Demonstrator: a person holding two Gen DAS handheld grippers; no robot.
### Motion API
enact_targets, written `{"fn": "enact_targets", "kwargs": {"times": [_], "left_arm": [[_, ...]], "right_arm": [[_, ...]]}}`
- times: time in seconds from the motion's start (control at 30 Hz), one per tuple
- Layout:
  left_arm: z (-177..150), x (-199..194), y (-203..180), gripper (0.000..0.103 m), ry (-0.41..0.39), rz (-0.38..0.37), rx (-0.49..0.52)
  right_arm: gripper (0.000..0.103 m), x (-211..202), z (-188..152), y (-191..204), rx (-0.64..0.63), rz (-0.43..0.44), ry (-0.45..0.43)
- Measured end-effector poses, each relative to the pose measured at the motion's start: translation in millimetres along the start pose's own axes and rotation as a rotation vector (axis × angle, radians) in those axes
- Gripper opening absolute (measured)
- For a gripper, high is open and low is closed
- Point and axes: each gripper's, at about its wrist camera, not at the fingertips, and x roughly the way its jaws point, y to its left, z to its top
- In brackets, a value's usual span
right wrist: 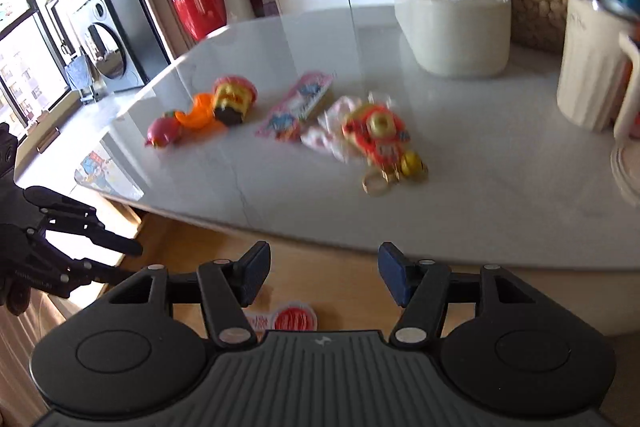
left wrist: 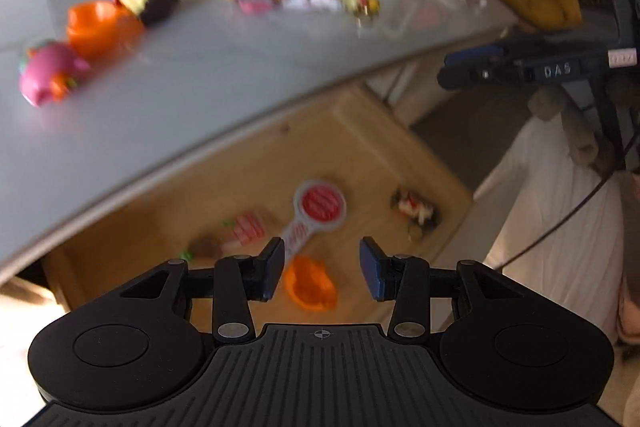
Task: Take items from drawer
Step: 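Grasp the orange pumpkin-shaped lid in the drawer with the left tool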
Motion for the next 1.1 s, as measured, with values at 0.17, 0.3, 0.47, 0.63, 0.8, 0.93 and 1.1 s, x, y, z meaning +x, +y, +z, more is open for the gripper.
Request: {"fn": "enact_targets", "kwargs": {"times": [0.17, 0.3, 0.47, 0.63, 0.8, 0.93, 1.1], "left_arm": [[3, 57, 6, 0.045, 0.169, 0.061, -0.012], [11, 93, 14, 0.045, 0.257, 0.044, -0.03], [15, 130, 13, 0.042, 0.362, 0.036, 0.007], [18, 151, 6, 0.031, 0.423, 0.021, 0.062], [16, 155, 2, 0.015, 0.42, 0.021, 0.084], [14, 136, -3, 0.013, 0.362, 0.034, 0.109], [7, 87, 8, 0.012, 0.225, 0.04, 0.052]], "right_arm": [[0.06, 30, -26, -5, 0.027, -0.066, 0.12], [0.06, 33, -28, -3, 0.029, -0.014, 0.114], [0.06, 35, -27, -1, 0.01, -0.008, 0.124], [0.06, 33, -26, -3, 0.022, -0.001, 0.116], [0.06, 34, -26, 0, 0.008, -0.017, 0.11], [0.06, 36, -28, 5, -0.03, -0.037, 0.114], [0.06, 40, -30, 9, -0.061, -0.058, 0.12]]}}
